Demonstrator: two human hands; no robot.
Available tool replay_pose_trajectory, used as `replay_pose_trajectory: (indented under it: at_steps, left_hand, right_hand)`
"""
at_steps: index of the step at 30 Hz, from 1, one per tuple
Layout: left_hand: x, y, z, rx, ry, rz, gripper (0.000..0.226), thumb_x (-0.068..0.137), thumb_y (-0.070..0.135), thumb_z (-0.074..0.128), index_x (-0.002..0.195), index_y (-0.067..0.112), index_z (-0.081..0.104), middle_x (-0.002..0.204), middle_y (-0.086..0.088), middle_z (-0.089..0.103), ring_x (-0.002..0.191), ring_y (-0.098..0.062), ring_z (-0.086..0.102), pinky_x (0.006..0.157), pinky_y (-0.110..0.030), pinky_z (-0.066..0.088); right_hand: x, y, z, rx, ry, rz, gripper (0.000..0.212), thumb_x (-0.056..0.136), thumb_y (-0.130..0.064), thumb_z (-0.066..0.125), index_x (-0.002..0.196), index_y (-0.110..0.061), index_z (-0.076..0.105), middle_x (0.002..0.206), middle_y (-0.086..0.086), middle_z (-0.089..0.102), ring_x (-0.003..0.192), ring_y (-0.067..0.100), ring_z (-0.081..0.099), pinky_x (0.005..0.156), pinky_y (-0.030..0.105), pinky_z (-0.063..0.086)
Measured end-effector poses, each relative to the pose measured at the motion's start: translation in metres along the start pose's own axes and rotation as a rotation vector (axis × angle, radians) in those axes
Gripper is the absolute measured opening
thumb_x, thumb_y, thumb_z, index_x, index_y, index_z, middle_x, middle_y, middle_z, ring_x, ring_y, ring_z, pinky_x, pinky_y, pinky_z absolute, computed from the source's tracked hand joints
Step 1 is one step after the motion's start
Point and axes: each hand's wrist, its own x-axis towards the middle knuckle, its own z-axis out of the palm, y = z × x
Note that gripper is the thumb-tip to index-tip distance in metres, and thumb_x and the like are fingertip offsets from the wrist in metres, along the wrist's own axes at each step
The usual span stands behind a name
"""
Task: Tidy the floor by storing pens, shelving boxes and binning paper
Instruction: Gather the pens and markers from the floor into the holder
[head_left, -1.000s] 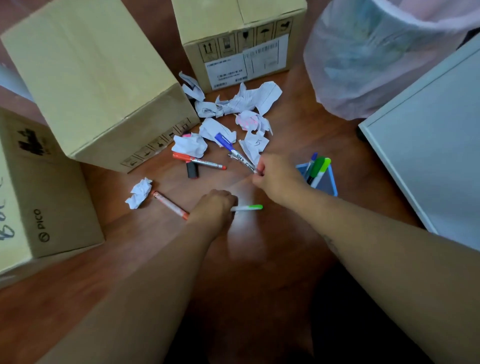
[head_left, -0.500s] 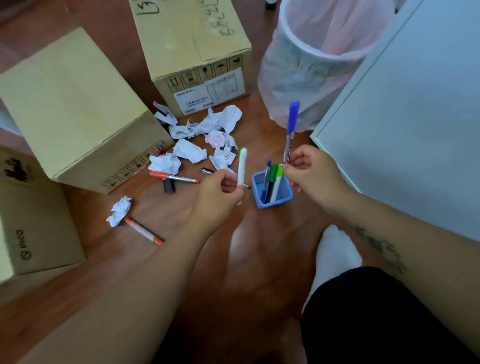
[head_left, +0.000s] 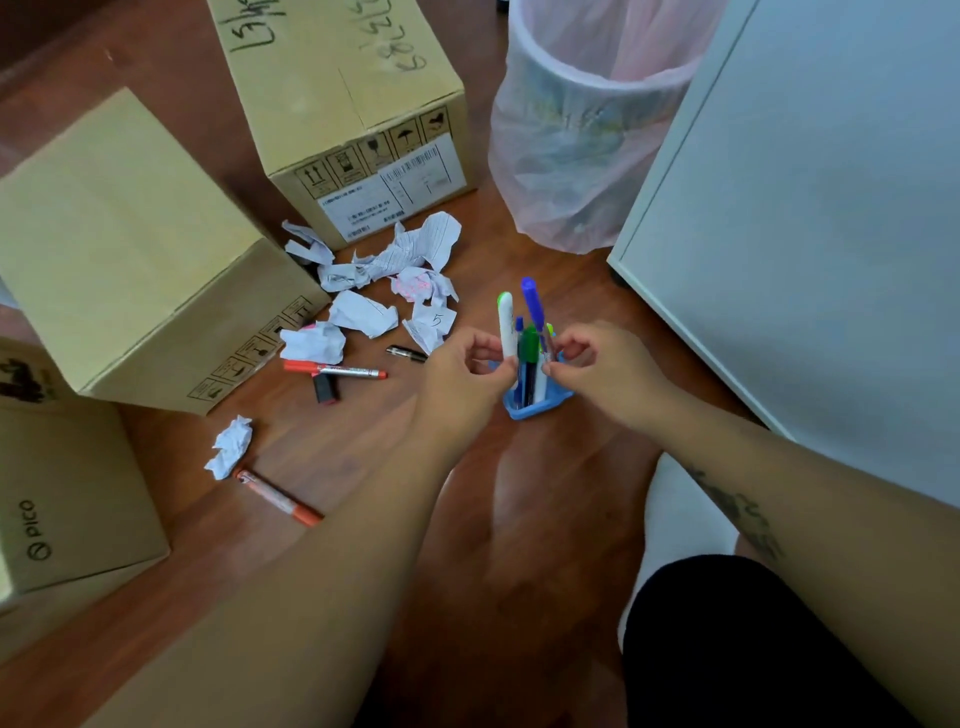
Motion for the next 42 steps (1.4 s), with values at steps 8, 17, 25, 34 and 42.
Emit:
replay_pose_trajectory:
  at_steps: [8,17,25,34,42]
  left_hand:
    - [0.000,-0.017,0.003,-0.065,0.074,-0.081,0.020,0.081,0.014,0.078,0.098,0.008,0.069,0.088,-0.004,0.070,0.075,-0.011,0.061,0.074,-0.034,0.056]
    - [0.001,-0.030,-0.015,-0.096,0.068,-0.123,0.022,0.079,0.017,0.080,0.095,0.012,0.066,0.093,-0.010,0.071,0.080,-0.014,0.063,0.076,-0.031,0.055]
    - [0.001,-0.051,-0.047,0.046,0.127,-0.154,0.012,0.087,0.009,0.070,0.098,0.011,0.066,0.082,0.002,0.063,0.067,-0.002,0.054,0.058,-0.008,0.045]
    - [-0.012,-0.094,-0.109,0.103,0.288,-0.366,0.005,0.091,0.017,0.067,0.092,0.012,0.067,0.077,0.003,0.063,0.069,-0.010,0.056,0.053,-0.013,0.042]
    - [-0.032,-0.133,-0.139,0.105,0.424,-0.523,0.013,0.087,0.020,0.068,0.078,0.024,0.060,0.075,0.008,0.062,0.072,-0.018,0.061,0.064,-0.042,0.057]
  right_hand:
    - [-0.001,0.002,0.006,-0.007,-0.031,0.018,0.018,0.080,-0.022,0.077,0.097,-0.023,0.070,0.090,-0.001,0.054,0.074,0.008,0.050,0.060,0.010,0.036]
    - [0.006,-0.012,0.011,-0.216,-0.104,-0.022,0.011,0.081,-0.024,0.074,0.089,-0.017,0.070,0.071,-0.009,0.048,0.068,0.012,0.049,0.063,0.029,0.041]
    - [0.021,-0.046,0.018,-0.089,0.006,-0.155,0.007,0.086,-0.020,0.067,0.082,-0.015,0.067,0.068,0.000,0.055,0.060,0.010,0.046,0.056,0.026,0.039]
    - [0.047,-0.110,0.075,-0.303,-0.153,-0.352,0.012,0.088,-0.020,0.061,0.092,-0.015,0.071,0.087,0.001,0.065,0.083,0.021,0.061,0.069,0.033,0.046]
    - [0.061,-0.110,0.152,-0.661,-0.356,-0.306,0.022,0.094,-0.010,0.048,0.111,-0.014,0.063,0.111,0.008,0.058,0.100,0.031,0.063,0.075,0.038,0.051]
